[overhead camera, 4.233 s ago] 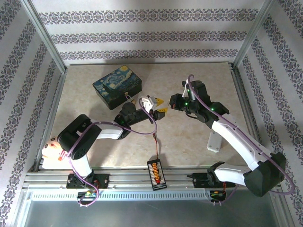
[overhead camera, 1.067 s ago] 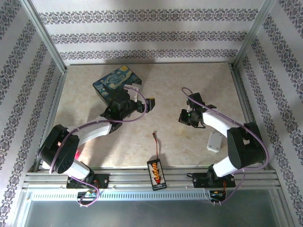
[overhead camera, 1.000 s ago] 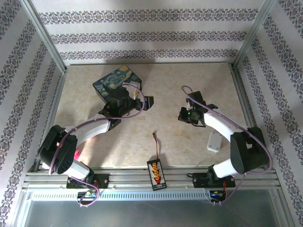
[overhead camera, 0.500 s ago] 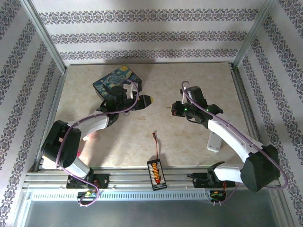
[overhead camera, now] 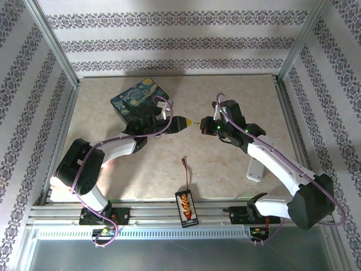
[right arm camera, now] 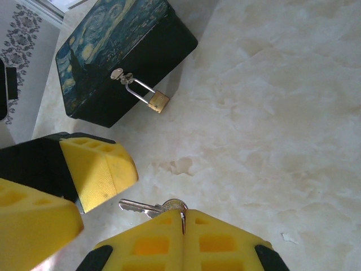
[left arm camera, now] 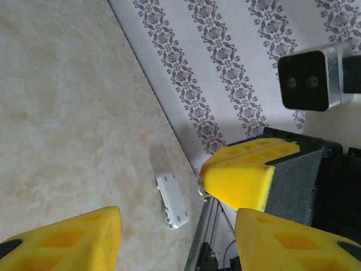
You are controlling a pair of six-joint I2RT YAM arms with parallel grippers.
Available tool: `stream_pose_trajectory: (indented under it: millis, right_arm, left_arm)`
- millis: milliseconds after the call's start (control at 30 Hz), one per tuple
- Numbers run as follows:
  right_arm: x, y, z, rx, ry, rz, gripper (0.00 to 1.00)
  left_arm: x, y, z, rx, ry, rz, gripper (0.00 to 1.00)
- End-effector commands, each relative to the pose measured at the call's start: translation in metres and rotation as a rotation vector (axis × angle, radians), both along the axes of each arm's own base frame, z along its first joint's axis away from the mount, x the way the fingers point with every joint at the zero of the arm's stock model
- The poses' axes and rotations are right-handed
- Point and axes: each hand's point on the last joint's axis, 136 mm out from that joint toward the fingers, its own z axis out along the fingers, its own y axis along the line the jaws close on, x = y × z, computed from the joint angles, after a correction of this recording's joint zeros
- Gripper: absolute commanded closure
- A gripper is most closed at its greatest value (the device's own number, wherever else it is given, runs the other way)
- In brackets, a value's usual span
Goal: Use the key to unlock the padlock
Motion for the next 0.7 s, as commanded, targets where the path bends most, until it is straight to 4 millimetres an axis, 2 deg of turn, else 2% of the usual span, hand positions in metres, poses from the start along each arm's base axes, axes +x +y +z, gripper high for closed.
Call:
stream_pose_trajectory:
  millis: [0, 300, 667]
  right_arm:
    - [0.002, 0.008, 0.023, 0.051, -0.054, 0.006, 1.0]
    - [0.002, 0.013, 0.028, 0.062, -0.063, 0.019, 1.0]
    - [0.001, 0.018, 0.03, 0.065, -0.065, 0.034, 1.0]
  left_arm:
    - [-0.008, -0.016, 0.023, -0.027, -0.092, -0.067, 0.47]
    - [-0.007, -0.024, 0.019, -0.013, -0.091, -0.081, 0.62]
    - [-0.003, -0.027, 0.018, -0.021, -0.089, -0.078, 0.68]
